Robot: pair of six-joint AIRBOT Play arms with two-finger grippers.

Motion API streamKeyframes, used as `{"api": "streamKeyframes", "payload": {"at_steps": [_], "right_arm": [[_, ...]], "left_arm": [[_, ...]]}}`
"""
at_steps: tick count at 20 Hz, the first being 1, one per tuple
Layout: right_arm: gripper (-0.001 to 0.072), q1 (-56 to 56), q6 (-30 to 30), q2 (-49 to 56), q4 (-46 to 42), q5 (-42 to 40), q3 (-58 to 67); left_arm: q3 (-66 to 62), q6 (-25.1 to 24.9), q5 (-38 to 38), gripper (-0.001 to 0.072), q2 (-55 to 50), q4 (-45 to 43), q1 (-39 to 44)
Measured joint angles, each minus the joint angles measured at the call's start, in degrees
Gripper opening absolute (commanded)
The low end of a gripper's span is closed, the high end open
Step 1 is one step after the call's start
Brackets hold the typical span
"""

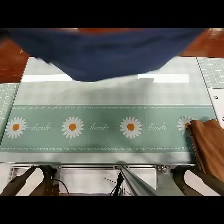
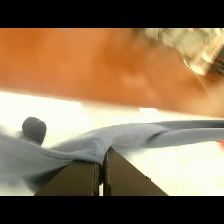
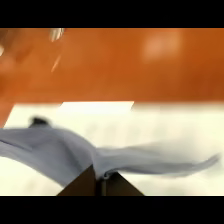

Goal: Fold the shirts.

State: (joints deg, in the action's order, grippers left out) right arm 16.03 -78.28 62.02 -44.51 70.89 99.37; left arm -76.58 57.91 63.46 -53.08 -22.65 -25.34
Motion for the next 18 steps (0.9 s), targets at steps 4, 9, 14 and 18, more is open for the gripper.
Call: {"api": "streamKeyframes", "payload": {"at_steps": [4,9,14,18], "right_arm": [[0.0022,-0.11,-2.21,-11.82,-6.58,2.19,6.62],[0.0022,-0.11,-5.55,-23.76,-15.87,5.70,8.63],[0.0022,-0.11,-8.85,-28.33,-23.93,13.40,7.82],[0.0022,-0.11,-9.84,-29.11,-25.35,15.10,-1.97]], "left_arm": [[-8.76,7.78,-5.53,0.0024,13.79,-18.75,0.00],[-11.45,13.20,-8.44,0.0024,28.28,-39.32,0.02],[-10.25,15.32,-9.01,0.0024,33.31,-48.48,2.40],[-0.11,20.22,-8.79,0.0024,32.70,-47.43,3.80]]}}
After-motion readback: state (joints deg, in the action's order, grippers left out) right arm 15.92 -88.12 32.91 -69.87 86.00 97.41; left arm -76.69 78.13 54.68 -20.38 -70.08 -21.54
